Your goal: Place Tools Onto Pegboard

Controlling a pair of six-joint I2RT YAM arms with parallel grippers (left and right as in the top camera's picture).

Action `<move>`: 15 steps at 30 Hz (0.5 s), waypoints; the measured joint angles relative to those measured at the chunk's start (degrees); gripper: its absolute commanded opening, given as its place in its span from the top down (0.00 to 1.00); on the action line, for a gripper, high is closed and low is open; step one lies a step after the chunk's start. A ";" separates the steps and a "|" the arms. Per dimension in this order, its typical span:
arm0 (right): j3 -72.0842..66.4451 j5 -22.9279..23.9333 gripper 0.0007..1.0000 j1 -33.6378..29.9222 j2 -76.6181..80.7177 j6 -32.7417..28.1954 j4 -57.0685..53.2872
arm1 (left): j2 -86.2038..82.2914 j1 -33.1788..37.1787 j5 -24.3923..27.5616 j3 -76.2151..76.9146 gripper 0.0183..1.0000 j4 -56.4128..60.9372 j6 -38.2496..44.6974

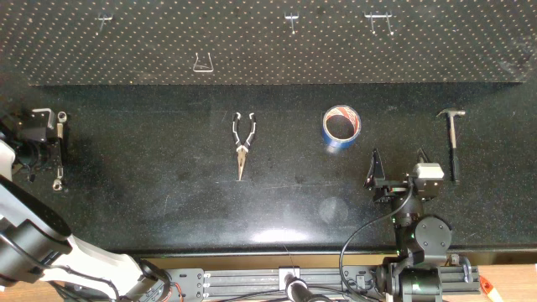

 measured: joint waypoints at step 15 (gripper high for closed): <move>0.00 0.00 0.07 0.00 0.00 0.00 0.00 | -5.60 0.00 0.00 -0.50 0.99 -1.53 -0.02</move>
